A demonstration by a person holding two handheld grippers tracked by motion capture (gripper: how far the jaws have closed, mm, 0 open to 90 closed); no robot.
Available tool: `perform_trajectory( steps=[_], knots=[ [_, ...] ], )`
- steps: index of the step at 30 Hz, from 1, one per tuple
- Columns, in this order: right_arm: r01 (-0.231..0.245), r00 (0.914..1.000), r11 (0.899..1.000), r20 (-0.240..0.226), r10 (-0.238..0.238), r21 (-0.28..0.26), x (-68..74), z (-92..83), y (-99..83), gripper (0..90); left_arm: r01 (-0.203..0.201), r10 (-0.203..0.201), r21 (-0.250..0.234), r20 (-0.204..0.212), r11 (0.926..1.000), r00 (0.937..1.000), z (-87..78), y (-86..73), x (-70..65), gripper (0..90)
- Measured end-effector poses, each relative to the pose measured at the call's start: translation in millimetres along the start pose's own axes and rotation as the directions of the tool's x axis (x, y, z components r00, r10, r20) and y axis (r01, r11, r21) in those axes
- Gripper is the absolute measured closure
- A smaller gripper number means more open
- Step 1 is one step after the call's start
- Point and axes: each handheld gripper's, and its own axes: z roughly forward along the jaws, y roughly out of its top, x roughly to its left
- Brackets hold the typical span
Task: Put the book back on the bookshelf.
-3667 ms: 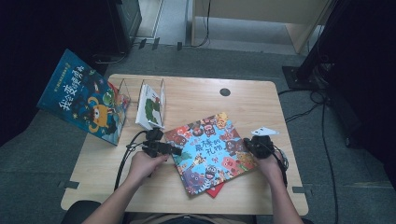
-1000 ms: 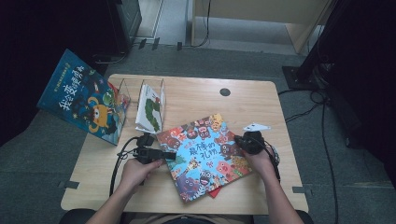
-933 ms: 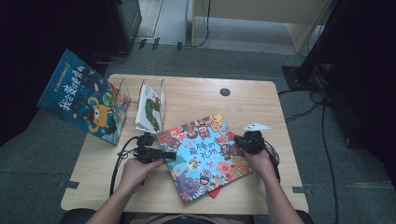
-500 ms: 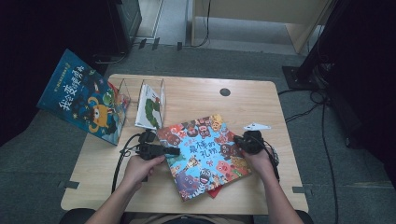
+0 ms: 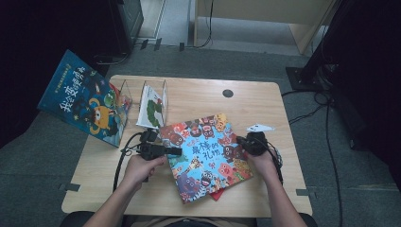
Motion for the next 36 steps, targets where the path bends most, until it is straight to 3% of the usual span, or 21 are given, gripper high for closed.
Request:
perform_trajectory(
  steps=[8, 17, 24, 32, 34, 36],
  knots=[
    [-0.041, 0.9988, 0.999, -0.028, 0.04, -0.03, -2.1, -4.3, 5.5, 90.0, -0.049, 0.049, -0.02, 0.035, 0.9986, 0.9982, -9.8, 10.2, -9.6, 65.5],
    [-0.037, 0.9985, 0.999, -0.043, 0.035, -0.037, -1.2, -5.8, 6.8, 90.0, -0.077, 0.078, -0.01, 0.061, 0.997, 0.9951, -19.0, 21.4, -19.3, 69.2],
    [-0.05, 0.9976, 0.998, -0.05, 0.048, -0.047, -3.2, -7.7, 6.9, 90.0, -0.107, 0.107, -0.008, 0.058, 0.9943, 0.9926, -26.9, 28.3, -26.3, 70.8],
    [-0.043, 0.9971, 0.997, -0.065, 0.04, -0.057, -0.4, -8.4, 8.1, 90.0, -0.182, 0.183, -0.012, 0.051, 0.9832, 0.9818, -34.0, 34.8, -38.8, 71.8],
    [-0.041, 0.9972, 0.998, -0.065, 0.038, -0.053, 0.7, -8.5, 8.3, 90.0, -0.175, 0.175, 0.0, 0.044, 0.9845, 0.9835, -34.8, 36.5, -39.3, 71.7],
    [-0.043, 0.9969, 0.998, -0.068, 0.04, -0.05, 1.0, -7.9, 8.1, 90.0, -0.142, 0.141, 0.016, 0.037, 0.9897, 0.9892, -34.6, 36.8, -36.8, 71.7]
  ],
)
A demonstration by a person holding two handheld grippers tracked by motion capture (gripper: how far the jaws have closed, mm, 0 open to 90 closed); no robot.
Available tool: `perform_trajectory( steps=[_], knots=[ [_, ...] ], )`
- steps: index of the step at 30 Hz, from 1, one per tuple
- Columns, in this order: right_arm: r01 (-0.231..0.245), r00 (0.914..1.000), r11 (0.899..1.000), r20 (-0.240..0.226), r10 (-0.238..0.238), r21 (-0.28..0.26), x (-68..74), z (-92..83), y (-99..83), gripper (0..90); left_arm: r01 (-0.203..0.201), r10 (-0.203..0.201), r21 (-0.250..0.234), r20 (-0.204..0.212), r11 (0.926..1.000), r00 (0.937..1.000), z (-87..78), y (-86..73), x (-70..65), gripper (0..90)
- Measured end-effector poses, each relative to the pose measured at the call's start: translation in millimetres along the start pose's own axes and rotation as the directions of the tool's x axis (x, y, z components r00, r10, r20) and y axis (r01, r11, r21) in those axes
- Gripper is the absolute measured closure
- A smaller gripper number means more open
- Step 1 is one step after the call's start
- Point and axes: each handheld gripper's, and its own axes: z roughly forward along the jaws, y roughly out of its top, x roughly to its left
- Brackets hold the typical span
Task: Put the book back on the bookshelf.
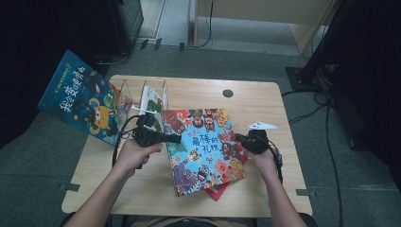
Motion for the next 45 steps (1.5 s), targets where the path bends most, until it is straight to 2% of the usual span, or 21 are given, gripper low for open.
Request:
perform_trajectory(
  steps=[7, 11, 15, 19, 26, 32, 37, 41, 44, 45],
  knots=[
    [0.02, 0.9998, 0.999, -0.004, -0.019, 0.037, 1.7, 3.6, -1.6, 90.0, 0.105, -0.105, 0.018, -0.006, 0.9943, 0.9945, 5.1, -13.4, 18.7, 69.9],
    [0.033, 0.9994, 0.997, 0.006, -0.033, 0.064, 4.2, 5.9, -3.1, 90.0, 0.139, -0.139, 0.022, -0.016, 0.99, 0.9901, 9.7, -22.4, 25.1, 68.1],
    [0.029, 0.9995, 0.996, 0.008, -0.03, 0.087, 3.6, 7.6, -4.9, 90.0, 0.186, -0.185, 0.032, -0.038, 0.982, 0.982, 16.0, -33.4, 33.7, 65.5],
    [0.039, 0.9991, 0.994, 0.015, -0.041, 0.106, 4.3, 9.7, -5.8, 90.0, 0.212, -0.21, 0.046, -0.046, 0.9761, 0.9765, 21.4, -42.8, 37.1, 63.8],
    [0.034, 0.9992, 0.993, 0.02, -0.036, 0.113, 4.5, 10.8, -6.2, 90.0, 0.219, -0.212, 0.076, -0.095, 0.9727, 0.9727, 29.6, -48.1, 38.9, 58.2],
    [0.033, 0.9992, 0.993, 0.018, -0.035, 0.11, 4.5, 11.4, -6.5, 90.0, 0.203, -0.188, 0.101, -0.143, 0.9738, 0.9717, 34.1, -48.5, 37.1, 52.8],
    [0.035, 0.9992, 0.993, 0.018, -0.037, 0.109, 5.0, 12.3, -6.7, 90.0, 0.158, -0.133, 0.141, -0.172, 0.9774, 0.9761, 37.0, -47.5, 33.5, 47.3],
    [0.03, 0.9992, 0.993, 0.022, -0.032, 0.111, 4.7, 12.1, -6.4, 90.0, 0.141, -0.119, 0.128, -0.167, 0.9817, 0.9787, 35.2, -45.1, 31.5, 47.3],
    [0.018, 0.9995, 0.994, 0.023, -0.021, 0.108, 3.7, 12.4, -6.5, 90.0, 0.157, -0.141, 0.108, -0.139, 0.9817, 0.9801, 32.5, -43.0, 32.8, 50.6],
    [0.001, 0.9997, 0.995, 0.023, -0.004, 0.105, 3.6, 12.6, -6.6, 90.0, 0.162, -0.148, 0.106, -0.129, 0.981, 0.9805, 31.7, -42.4, 33.8, 51.8]
  ],
)
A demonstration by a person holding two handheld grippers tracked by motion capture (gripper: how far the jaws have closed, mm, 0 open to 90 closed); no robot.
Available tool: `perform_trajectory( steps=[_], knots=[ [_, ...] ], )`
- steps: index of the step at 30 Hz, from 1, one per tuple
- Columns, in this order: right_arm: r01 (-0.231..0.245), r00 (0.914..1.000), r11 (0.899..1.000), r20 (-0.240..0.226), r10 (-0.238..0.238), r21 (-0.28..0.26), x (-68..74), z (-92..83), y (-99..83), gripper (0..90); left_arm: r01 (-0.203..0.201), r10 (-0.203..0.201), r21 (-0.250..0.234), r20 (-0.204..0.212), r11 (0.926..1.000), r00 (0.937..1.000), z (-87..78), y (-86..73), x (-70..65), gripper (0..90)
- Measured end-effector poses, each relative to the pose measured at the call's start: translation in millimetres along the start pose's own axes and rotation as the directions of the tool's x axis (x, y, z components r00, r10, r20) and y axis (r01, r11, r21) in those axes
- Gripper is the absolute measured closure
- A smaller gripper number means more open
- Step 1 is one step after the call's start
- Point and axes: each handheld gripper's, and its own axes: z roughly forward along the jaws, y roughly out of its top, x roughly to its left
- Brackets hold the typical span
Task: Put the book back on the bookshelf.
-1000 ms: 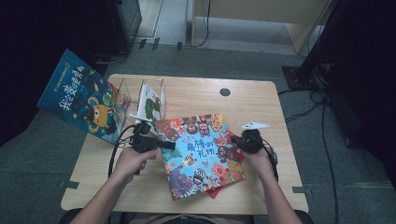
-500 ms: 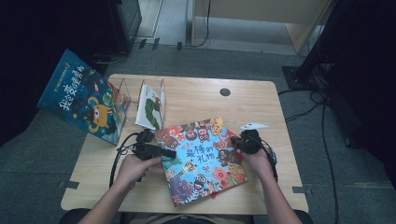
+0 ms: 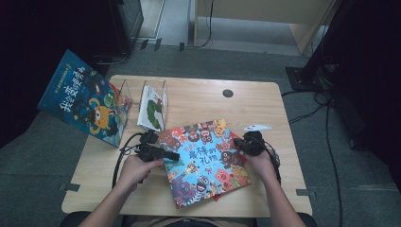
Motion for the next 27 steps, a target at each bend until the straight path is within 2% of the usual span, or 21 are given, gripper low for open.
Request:
perform_trajectory(
  steps=[2, 9, 11, 12, 14, 16, 17, 19, 22, 24, 27],
  knots=[
    [-0.01, 0.9999, 1.0, -0.004, 0.01, -0.004, -0.9, 0.3, 0.1, 90.0, 0.008, -0.008, 0.001, 0.008, 1.0, 0.9999, -0.1, 0.9, 1.2, 53.2],
    [-0.046, 0.9989, 0.999, 0.005, 0.046, -0.001, -1.2, 0.6, 0.9, 90.0, 0.043, -0.043, 0.002, -0.012, 0.9991, 0.999, 6.3, 5.8, 6.3, 50.5],
    [-0.054, 0.9985, 0.999, 0.007, 0.054, -0.003, -1.7, 0.9, 1.0, 90.0, 0.047, -0.047, -0.004, -0.007, 0.9989, 0.9989, 5.8, 6.3, 6.9, 50.6],
    [-0.058, 0.9983, 0.998, 0.008, 0.058, -0.004, -1.6, 1.0, 1.1, 90.0, 0.046, -0.046, -0.013, 0.004, 0.9989, 0.999, 4.8, 6.4, 6.8, 51.0],
    [-0.063, 0.998, 0.998, 0.009, 0.063, -0.003, -1.5, 1.0, 1.2, 90.0, 0.055, -0.053, -0.033, 0.064, 0.9979, 0.9965, 1.7, 7.0, 7.2, 52.9],
    [-0.056, 0.9984, 0.998, 0.007, 0.056, -0.004, -1.6, 1.0, 1.1, 90.0, 0.056, -0.05, -0.044, 0.135, 0.9975, 0.9896, 0.3, 8.4, 5.6, 55.4],
    [-0.057, 0.9984, 0.998, 0.001, 0.057, -0.002, -0.4, 1.2, 1.1, 90.0, 0.046, -0.039, -0.048, 0.153, 0.9977, 0.9875, 0.0, 9.6, 3.5, 55.9],
    [-0.04, 0.9991, 0.999, -0.011, 0.04, 0.0, 1.9, 2.2, 1.3, 90.0, 0.025, -0.016, -0.063, 0.148, 0.9977, 0.9889, -1.1, 12.8, -2.0, 56.0],
    [0.012, 0.9998, 1.0, -0.015, -0.012, -0.001, 6.1, 3.6, 1.3, 90.0, 0.01, 0.002, -0.081, 0.14, 0.9967, 0.9902, -5.8, 17.1, -5.2, 57.7],
    [0.016, 0.9998, 1.0, -0.01, -0.016, -0.003, 5.4, 3.1, 1.6, 90.0, 0.014, -0.002, -0.089, 0.127, 0.9959, 0.9919, -9.5, 18.9, -6.0, 60.7],
    [0.0, 0.9997, 1.0, -0.023, 0.0, -0.005, 3.3, 3.3, 1.1, 90.0, 0.021, -0.01, -0.082, 0.133, 0.9965, 0.991, -10.0, 20.1, -5.5, 62.5]
  ],
)
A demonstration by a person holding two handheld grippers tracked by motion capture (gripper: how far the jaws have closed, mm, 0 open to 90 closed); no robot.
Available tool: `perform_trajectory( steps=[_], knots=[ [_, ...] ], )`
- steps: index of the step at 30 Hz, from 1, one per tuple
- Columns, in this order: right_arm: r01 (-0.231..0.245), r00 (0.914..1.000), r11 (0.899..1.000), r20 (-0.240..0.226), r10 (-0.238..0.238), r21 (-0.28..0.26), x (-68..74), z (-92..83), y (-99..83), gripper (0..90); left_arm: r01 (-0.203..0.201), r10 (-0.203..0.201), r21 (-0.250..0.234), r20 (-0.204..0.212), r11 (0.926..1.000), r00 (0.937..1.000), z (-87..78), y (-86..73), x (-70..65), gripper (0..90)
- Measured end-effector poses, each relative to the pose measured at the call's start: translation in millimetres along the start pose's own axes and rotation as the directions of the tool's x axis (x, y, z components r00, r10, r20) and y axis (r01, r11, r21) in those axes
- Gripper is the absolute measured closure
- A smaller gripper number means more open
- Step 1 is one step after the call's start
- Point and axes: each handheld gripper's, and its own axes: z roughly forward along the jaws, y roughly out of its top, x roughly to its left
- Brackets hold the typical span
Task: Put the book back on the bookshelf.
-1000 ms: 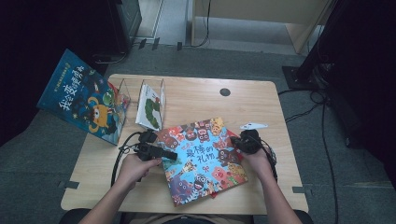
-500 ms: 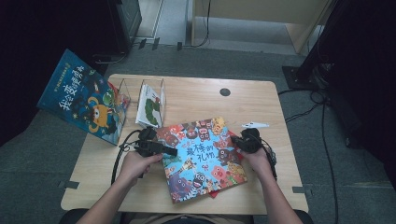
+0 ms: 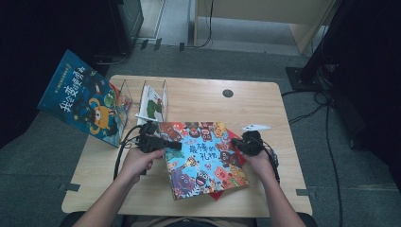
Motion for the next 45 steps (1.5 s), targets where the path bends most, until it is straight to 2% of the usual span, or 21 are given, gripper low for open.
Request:
perform_trajectory(
  steps=[4, 7, 9, 12, 14, 16, 17, 19, 20, 21, 22, 26, 32, 35, 39, 42, 45],
  knots=[
    [-0.003, 1.0, 1.0, 0.003, 0.003, -0.006, -0.2, -0.8, 0.2, 90.0, -0.006, 0.006, 0.006, 0.015, 1.0, 0.9999, -1.2, -0.4, 0.1, 65.1],
    [-0.013, 0.9998, 1.0, 0.013, 0.014, -0.025, -2.6, -2.5, 0.9, 90.0, -0.026, 0.026, 0.009, 0.019, 0.9996, 0.9995, -2.6, -1.4, -2.2, 68.1],
    [-0.038, 0.9992, 0.998, -0.016, 0.038, -0.042, -5.1, -5.4, 2.2, 90.0, -0.026, 0.026, 0.005, 0.023, 0.9997, 0.9994, -2.9, -1.5, -2.9, 68.4],
    [-0.027, 0.9996, 0.999, -0.009, 0.027, -0.046, -3.5, -6.2, 3.2, 90.0, -0.043, 0.043, -0.002, 0.028, 0.9991, 0.9987, -3.3, -1.7, -4.2, 68.7],
    [-0.039, 0.9991, 0.998, -0.017, 0.038, -0.058, -3.7, -7.3, 4.1, 90.0, -0.055, 0.055, -0.009, 0.038, 0.9984, 0.9977, -4.2, -1.5, -6.0, 69.4],
    [-0.054, 0.9984, 0.996, -0.021, 0.053, -0.069, -3.4, -9.6, 5.8, 90.0, -0.085, 0.087, -0.024, 0.058, 0.9961, 0.9946, -5.6, -1.2, -9.4, 70.4],
    [-0.062, 0.9977, 0.995, -0.032, 0.059, -0.084, -3.1, -11.2, 6.9, 90.0, -0.096, 0.097, -0.031, 0.06, 0.9949, 0.9935, -6.1, -0.7, -12.0, 70.9],
    [-0.103, 0.9871, 0.987, -0.135, 0.086, -0.125, -1.4, -14.1, 10.3, 90.0, -0.116, 0.118, -0.028, 0.06, 0.9928, 0.9912, -5.8, 2.2, -16.4, 71.6],
    [-0.078, 0.9926, 0.989, -0.102, 0.065, -0.126, 3.3, -14.7, 13.1, 90.0, -0.112, 0.113, -0.024, 0.057, 0.9934, 0.992, -5.7, 3.4, -18.0, 71.6],
    [-0.034, 0.9987, 0.99, -0.042, 0.028, -0.134, 7.1, -15.8, 15.1, 90.0, -0.11, 0.111, -0.018, 0.054, 0.9938, 0.9924, -6.0, 4.2, -18.4, 71.5],
    [-0.029, 0.9995, 0.989, -0.016, 0.027, -0.144, 7.5, -17.1, 15.6, 90.0, -0.109, 0.11, -0.016, 0.051, 0.9939, 0.9926, -6.4, 4.2, -18.2, 71.5],
    [-0.104, 0.9946, 0.991, -0.008, 0.104, -0.086, -6.7, -17.6, 12.2, 90.0, -0.087, 0.087, -0.006, 0.052, 0.9962, 0.9948, -7.4, 3.0, -12.6, 71.5],
    [-0.071, 0.9975, 0.997, 0.004, 0.071, 0.011, -3.6, -2.9, 9.2, 90.0, -0.075, 0.074, 0.004, 0.043, 0.9972, 0.9963, -6.3, 3.4, -8.0, 70.6],
    [-0.079, 0.9969, 0.996, -0.003, 0.079, 0.03, -5.0, 0.0, 9.4, 90.0, -0.074, 0.074, 0.004, 0.042, 0.9972, 0.9964, -6.1, 3.8, -7.5, 70.5],
    [-0.127, 0.9911, 0.991, -0.035, 0.128, 0.049, -8.8, 1.1, 9.9, 90.0, -0.078, 0.077, 0.002, 0.044, 0.997, 0.996, -6.1, 3.6, -8.3, 70.5],
    [-0.185, 0.9794, 0.981, -0.071, 0.189, 0.054, -13.3, 1.1, 9.0, 90.0, -0.1, 0.1, 0.002, 0.044, 0.995, 0.9941, -6.6, 4.6, -10.5, 70.6],
    [-0.208, 0.9745, 0.977, -0.074, 0.212, 0.054, -13.6, 0.2, 9.6, 90.0, -0.129, 0.129, 0.0, 0.042, 0.9916, 0.9907, -8.3, 7.3, -15.1, 70.8]
  ],
)
